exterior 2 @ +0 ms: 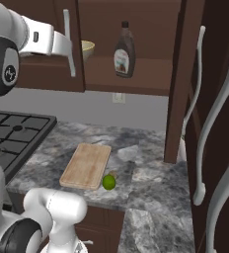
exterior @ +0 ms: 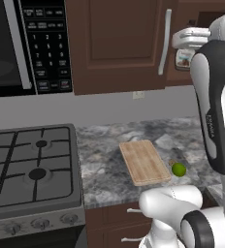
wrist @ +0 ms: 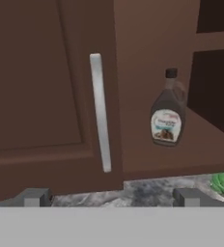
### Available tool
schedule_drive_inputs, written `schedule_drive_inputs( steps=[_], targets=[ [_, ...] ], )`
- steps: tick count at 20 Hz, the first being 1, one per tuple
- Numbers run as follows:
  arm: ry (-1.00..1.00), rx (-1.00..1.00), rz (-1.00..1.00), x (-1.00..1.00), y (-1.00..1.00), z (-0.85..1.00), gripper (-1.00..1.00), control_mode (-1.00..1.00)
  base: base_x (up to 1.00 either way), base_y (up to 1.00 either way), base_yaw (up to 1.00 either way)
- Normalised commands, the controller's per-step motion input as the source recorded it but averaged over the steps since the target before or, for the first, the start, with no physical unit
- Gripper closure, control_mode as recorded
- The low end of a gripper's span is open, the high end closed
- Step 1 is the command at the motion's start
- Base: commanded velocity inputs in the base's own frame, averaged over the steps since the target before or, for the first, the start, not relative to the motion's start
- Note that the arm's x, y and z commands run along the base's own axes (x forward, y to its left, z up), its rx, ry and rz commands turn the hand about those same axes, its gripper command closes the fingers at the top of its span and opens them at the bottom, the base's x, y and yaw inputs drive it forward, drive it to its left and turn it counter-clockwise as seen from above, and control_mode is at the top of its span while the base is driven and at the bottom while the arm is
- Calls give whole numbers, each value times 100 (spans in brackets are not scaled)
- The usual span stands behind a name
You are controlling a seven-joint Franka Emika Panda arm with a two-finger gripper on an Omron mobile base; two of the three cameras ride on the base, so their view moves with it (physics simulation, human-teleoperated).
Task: Open the cabinet. Place the bowl and condiment on the counter. Then place the lime and garlic on the cutting board.
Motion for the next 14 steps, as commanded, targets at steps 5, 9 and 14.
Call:
schedule_drive_inputs(
  steps=[5,9,14],
  targets=[
    [-1,0,4,27,8,-1,-100,-100,0,0,0],
    [-1,-1,4,27,9,-3,-100,-100,0,0,0],
    [-3,-3,4,29,6,-4,-100,-100,0,0,0]
  ],
)
